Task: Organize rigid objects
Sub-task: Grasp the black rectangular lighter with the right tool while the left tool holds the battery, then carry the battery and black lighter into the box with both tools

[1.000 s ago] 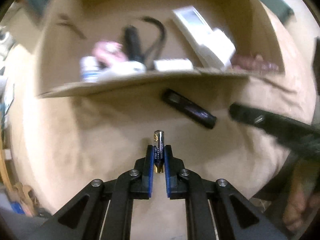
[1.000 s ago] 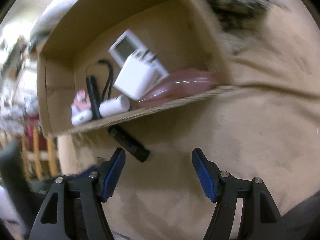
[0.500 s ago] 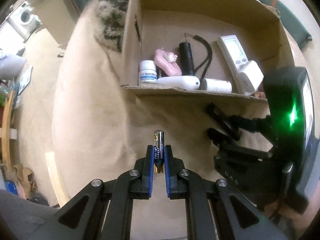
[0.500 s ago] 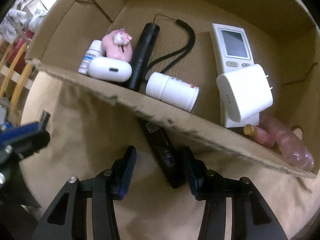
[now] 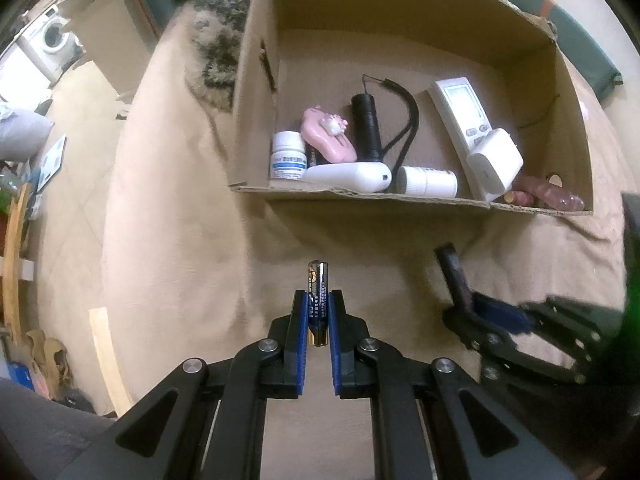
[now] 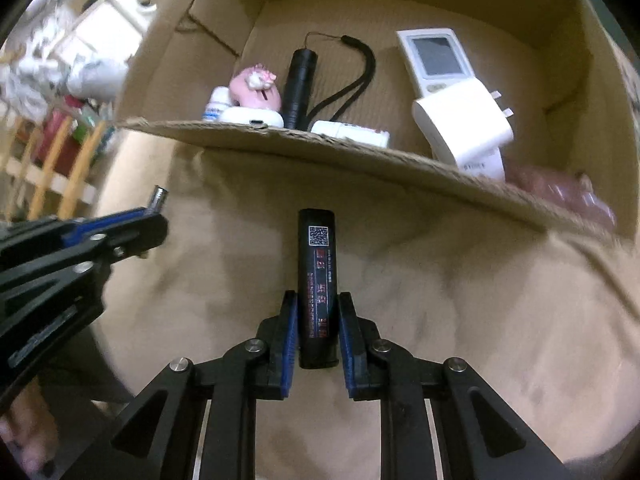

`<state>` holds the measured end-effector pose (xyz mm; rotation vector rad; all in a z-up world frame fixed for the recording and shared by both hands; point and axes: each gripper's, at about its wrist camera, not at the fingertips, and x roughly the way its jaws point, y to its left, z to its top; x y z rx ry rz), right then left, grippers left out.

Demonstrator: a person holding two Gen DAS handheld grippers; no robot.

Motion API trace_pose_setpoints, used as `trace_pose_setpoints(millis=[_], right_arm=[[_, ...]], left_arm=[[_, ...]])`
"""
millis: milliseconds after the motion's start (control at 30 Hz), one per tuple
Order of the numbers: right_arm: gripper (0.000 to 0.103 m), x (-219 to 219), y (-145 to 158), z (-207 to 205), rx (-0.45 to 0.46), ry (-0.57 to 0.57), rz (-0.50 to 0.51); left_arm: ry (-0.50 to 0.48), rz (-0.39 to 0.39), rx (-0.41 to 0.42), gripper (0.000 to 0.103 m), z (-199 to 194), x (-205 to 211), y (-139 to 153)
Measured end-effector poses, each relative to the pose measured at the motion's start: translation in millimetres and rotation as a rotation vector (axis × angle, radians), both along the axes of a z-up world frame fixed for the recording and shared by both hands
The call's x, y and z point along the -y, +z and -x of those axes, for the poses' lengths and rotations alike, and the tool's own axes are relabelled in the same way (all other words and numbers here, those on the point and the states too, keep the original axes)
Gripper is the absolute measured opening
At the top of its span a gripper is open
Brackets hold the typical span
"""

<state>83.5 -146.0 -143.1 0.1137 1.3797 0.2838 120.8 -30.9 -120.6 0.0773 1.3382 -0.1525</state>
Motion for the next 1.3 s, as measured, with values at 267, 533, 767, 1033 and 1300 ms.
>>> trace_pose_setpoints(millis=[267,533,767,1033,1300], right_arm=[[0.021,35.8,34.1,23.6,0.075,-0.082,-0.081],[0.021,74.7,80.6,24.9,0.257,-0.203,-0.14],[0.021,86.0,100.4,-3.7,0.346,-0.223,-0.145],[0.021,95.5,94.2,-51.6,0.354,-0.212,-0.149],[0.021,90.2,74.2,-76.3,0.31,-0.218,-0.146]], left_arm=[[0.026,0.046,0.067,0.009,9.5,-5.9,24.6],[0.013,0.061,0.232,0.009,13.7,-3.2,58.2],[0.049,0.078,0.284,0.009,-3.5,-9.2,78.6],[0.027,0.053,0.286,0.009,-45.1,6.9,80.8],[0.02,0.035,0.279,0.009,-75.4,20.2,58.4]])
